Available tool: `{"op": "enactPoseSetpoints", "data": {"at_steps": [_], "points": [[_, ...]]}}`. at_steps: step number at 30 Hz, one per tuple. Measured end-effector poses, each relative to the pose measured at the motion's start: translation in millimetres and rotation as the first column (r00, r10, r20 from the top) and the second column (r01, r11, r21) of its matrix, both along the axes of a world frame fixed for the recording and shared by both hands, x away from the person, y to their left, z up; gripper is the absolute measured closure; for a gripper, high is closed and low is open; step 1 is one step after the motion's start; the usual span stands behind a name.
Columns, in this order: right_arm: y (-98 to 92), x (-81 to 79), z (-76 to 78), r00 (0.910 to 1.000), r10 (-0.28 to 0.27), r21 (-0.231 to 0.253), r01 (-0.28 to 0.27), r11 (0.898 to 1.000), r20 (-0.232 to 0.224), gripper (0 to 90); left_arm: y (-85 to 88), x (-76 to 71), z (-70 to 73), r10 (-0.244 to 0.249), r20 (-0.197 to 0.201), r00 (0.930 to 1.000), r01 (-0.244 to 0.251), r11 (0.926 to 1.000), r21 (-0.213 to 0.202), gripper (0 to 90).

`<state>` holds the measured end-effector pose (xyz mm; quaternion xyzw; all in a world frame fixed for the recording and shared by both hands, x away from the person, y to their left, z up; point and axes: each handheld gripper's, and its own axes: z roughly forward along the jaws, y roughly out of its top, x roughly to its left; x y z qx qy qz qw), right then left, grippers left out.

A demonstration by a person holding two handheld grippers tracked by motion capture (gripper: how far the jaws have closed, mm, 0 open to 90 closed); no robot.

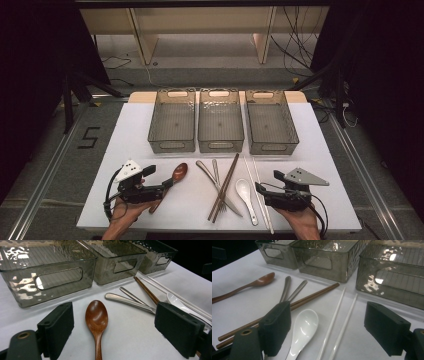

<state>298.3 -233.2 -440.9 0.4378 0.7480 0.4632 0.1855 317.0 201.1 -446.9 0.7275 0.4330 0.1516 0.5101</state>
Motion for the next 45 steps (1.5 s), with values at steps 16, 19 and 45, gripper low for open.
{"op": "enactPoseSetpoints", "data": {"at_steps": [16,19,45], "points": [[2.5,10.5,2.1,0.9921,-0.028,-0.159,0.009,0.987,-0.122,23.8,-0.8,0.7,-0.7,0.001,-0.003,1.0,-0.001,1.0,0.006,15.4],[2.2,12.1,4.6,0.9899,-0.035,-0.182,0.01,0.983,-0.138,24.1,-0.8,0.7,-0.7,0.001,-0.003,1.0,-0.001,1.0,0.006,15.3],[25.0,32.4,-7.4,0.9087,-0.079,-0.433,-0.117,0.894,-0.41,43.2,-0.7,0.7,-0.8,0.003,-0.001,1.0,-0.003,0.9999,0.01,15.3]]}}
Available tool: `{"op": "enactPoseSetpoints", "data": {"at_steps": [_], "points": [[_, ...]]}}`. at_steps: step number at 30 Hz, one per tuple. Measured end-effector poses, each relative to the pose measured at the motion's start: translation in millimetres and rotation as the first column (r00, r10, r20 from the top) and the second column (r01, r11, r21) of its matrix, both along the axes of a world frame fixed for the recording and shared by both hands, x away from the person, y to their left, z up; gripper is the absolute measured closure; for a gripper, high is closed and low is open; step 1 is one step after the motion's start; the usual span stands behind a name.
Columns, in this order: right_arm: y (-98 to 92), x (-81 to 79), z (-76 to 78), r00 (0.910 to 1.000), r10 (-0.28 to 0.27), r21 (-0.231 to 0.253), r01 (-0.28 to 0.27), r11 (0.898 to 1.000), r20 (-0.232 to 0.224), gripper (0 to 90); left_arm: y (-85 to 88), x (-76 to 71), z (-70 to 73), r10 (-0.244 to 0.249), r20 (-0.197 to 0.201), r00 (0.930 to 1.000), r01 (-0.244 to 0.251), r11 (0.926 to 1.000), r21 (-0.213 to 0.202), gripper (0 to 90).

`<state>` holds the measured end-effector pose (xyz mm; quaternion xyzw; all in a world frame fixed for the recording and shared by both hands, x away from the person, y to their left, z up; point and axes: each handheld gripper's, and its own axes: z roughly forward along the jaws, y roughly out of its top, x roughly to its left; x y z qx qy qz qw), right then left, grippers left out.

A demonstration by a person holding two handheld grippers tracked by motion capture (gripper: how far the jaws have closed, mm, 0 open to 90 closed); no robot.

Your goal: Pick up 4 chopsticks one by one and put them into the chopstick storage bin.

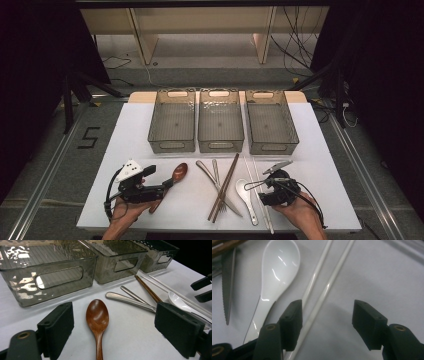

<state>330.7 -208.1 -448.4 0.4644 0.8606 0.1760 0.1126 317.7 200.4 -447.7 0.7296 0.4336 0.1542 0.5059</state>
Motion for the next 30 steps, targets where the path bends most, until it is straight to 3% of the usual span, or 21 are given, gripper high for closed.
{"op": "enactPoseSetpoints", "data": {"at_steps": [7,15,18,30], "points": [[2.5,0.3,-6.3,0.9976,0.013,-0.023,-0.015,1.0,-0.069,47.2,0.0,-0.1,0.1,0.0,0.0,1.0,0.0,1.0,0.001,15.4],[1.8,-2.3,-9.0,0.9931,0.018,-0.03,-0.021,0.999,-0.116,50.5,0.2,0.0,0.1,0.002,0.001,1.0,-0.002,1.0,0.005,15.3],[3.7,-4.2,-9.9,0.9927,0.022,-0.065,-0.03,0.997,-0.119,53.3,0.2,-0.1,0.1,0.002,0.001,1.0,-0.002,1.0,0.004,15.4],[-13.8,-5.4,-5.2,0.9811,0.007,-0.108,-0.029,0.994,-0.193,75.0,0.1,-0.4,0.5,0.002,0.003,1.0,-0.002,1.0,0.005,15.3]]}}
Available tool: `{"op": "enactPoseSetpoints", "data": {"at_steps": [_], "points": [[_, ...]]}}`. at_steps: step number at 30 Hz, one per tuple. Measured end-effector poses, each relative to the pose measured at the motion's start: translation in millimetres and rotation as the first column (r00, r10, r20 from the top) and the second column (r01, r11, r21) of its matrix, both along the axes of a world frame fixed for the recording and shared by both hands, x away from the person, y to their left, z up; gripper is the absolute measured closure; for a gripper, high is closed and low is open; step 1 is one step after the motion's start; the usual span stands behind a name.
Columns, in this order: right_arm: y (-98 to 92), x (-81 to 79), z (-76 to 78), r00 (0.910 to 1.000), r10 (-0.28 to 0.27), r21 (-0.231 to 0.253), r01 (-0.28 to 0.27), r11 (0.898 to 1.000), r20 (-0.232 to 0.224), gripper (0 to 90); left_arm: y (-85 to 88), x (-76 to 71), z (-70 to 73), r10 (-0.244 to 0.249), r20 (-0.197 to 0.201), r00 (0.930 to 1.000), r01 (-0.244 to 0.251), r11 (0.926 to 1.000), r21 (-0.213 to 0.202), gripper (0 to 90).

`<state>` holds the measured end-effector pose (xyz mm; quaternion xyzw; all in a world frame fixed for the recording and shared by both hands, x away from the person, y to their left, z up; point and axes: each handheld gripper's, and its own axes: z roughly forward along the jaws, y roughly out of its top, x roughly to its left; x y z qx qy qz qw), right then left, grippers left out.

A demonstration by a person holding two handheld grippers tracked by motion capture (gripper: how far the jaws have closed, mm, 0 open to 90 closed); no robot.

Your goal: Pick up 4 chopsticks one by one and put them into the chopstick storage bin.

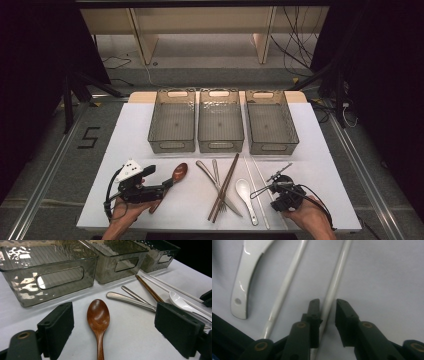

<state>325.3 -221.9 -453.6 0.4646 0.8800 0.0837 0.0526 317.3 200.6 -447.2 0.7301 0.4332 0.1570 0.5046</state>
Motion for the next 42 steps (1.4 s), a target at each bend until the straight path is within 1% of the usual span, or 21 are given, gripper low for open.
{"op": "enactPoseSetpoints", "data": {"at_steps": [2,4,9,12,16,18,22,28,32,35,37,39,41,42], "points": [[-4.5,0.7,0.4,0.9999,-0.008,-0.003,0.008,1.0,-0.011,78.4,0.1,0.1,-0.1,0.0,0.0,1.0,0.0,1.0,0.0,15.3],[-9.2,2.1,0.6,0.9996,-0.018,0.013,0.018,1.0,-0.024,79.2,0.1,0.1,-0.1,-0.001,-0.001,1.0,0.001,1.0,0.001,15.4],[-19.2,5.9,1.0,0.9983,-0.05,0.002,0.051,0.999,-0.03,82.7,-0.2,0.1,-0.1,-0.001,0.0,1.0,0.001,1.0,0.002,15.4],[-24.6,7.1,1.2,0.9972,-0.07,-0.01,0.069,0.998,-0.026,84.0,-0.3,-0.1,0.1,-0.001,0.002,1.0,0.001,1.0,0.001,15.4],[-30.0,8.6,1.1,0.9962,-0.08,0.004,0.08,0.997,-0.035,83.9,-0.2,0.2,0.0,-0.001,0.001,1.0,0.001,1.0,0.002,15.3],[-29.7,9.2,0.8,0.9965,-0.075,0.0,0.075,0.997,-0.037,83.1,-0.4,0.3,0.1,-0.002,0.0,1.0,0.002,1.0,0.003,15.4],[-25.8,9.0,0.8,0.9979,-0.055,-0.031,0.054,0.998,-0.034,82.8,-0.8,0.3,0.1,-0.004,0.0,1.0,0.004,1.0,0.008,15.4],[-24.0,7.8,1.2,0.9992,-0.032,-0.042,0.031,0.999,-0.024,84.7,-0.7,0.4,0.0,0.0,-0.001,1.0,0.0,1.0,0.004,15.4],[-27.3,6.5,2.5,0.9997,-0.019,-0.025,0.018,1.0,-0.017,84.8,-0.1,0.7,-0.1,0.0,-0.002,1.0,0.0,1.0,0.005,15.4],[-29.5,4.5,7.3,1.0,-0.002,-0.01,0.002,1.0,-0.005,84.9,0.0,0.7,-0.1,0.001,-0.002,1.0,-0.001,1.0,0.005,15.4],[-30.9,2.5,12.7,0.9999,-0.002,0.013,0.001,1.0,0.017,84.9,0.0,0.8,-0.1,0.002,-0.003,1.0,-0.002,1.0,0.005,15.4],[-31.9,0.1,19.8,0.9989,0.006,0.045,-0.008,0.999,0.046,84.9,-0.4,1.0,-0.1,0.005,-0.005,1.0,-0.005,1.0,0.003,15.4],[-31.3,-1.8,28.1,0.9965,0.012,0.098,-0.02,0.995,0.083,84.8,-0.5,1.3,0.0,0.004,-0.007,1.0,-0.004,1.0,0.003,15.4],[-30.3,-2.5,31.9,0.9943,0.013,0.131,-0.027,0.991,0.106,84.8,-0.7,1.6,0.3,0.005,-0.009,1.0,-0.005,1.0,0.003,15.3]]}}
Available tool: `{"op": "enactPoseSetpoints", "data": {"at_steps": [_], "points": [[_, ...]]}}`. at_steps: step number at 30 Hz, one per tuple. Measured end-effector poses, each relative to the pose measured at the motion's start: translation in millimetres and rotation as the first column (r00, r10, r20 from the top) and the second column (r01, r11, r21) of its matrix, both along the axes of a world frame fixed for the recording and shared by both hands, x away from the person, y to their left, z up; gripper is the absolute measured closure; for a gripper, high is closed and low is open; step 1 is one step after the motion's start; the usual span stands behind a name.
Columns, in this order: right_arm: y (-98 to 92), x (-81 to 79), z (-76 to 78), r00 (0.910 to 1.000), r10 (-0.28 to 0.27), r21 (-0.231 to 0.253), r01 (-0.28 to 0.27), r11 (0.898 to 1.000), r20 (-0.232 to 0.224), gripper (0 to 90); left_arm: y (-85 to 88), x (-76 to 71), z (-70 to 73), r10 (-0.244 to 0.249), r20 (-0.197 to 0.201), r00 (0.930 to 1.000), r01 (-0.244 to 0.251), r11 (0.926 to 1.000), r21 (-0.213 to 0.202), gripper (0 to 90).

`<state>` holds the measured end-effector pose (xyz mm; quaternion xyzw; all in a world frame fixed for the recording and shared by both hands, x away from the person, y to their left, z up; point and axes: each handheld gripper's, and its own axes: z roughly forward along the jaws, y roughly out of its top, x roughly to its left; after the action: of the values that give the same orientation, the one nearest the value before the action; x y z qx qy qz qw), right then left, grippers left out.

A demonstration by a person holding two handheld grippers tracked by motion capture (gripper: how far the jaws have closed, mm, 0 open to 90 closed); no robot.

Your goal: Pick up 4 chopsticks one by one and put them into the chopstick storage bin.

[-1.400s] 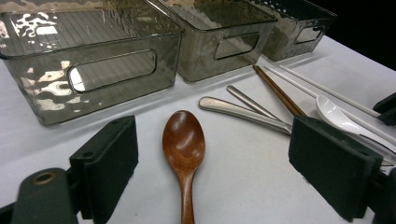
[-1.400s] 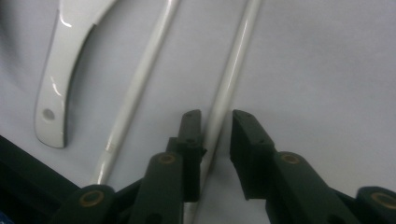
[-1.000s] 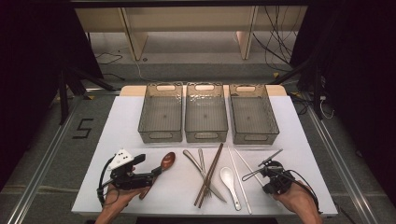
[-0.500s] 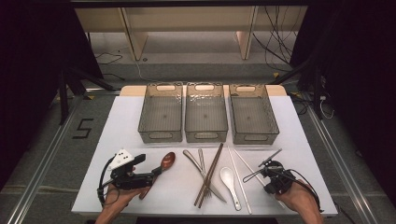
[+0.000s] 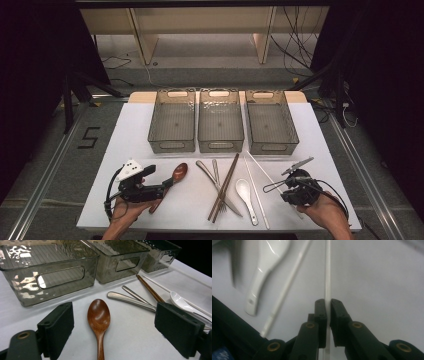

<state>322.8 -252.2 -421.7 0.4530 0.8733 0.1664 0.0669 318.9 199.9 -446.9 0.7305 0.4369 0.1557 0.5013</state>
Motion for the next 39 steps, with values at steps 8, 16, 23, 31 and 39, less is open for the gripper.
{"op": "enactPoseSetpoints", "data": {"at_steps": [8,16,23,31,39], "points": [[27.3,2.7,11.6,0.9928,0.032,0.199,-0.055,0.978,0.115,84.8,-7.2,2.5,5.2,-0.002,-0.027,0.9996,0.001,0.9994,-0.036,15.4],[58.7,10.7,14.8,0.9787,0.041,0.248,-0.092,0.964,0.201,84.8,-22.7,12.5,11.8,-0.02,-0.084,0.9963,0.013,0.9965,-0.083,15.5],[79.5,11.9,16.6,0.9633,0.036,0.275,-0.112,0.955,0.266,84.7,-47.8,24.3,21.1,-0.057,-0.127,0.9902,0.042,0.9925,-0.115,15.7],[101.7,12.3,13.9,0.9531,0.062,0.267,-0.145,0.953,0.296,84.7,-66.9,33.8,29.1,-0.088,-0.144,0.9856,0.069,0.9891,-0.131,16.5],[120.1,10.6,8.1,0.9474,0.087,0.261,-0.172,0.95,0.308,84.7,-84.6,46.3,27.1,-0.106,-0.215,0.9708,0.067,0.9813,-0.181,20.8]]}}
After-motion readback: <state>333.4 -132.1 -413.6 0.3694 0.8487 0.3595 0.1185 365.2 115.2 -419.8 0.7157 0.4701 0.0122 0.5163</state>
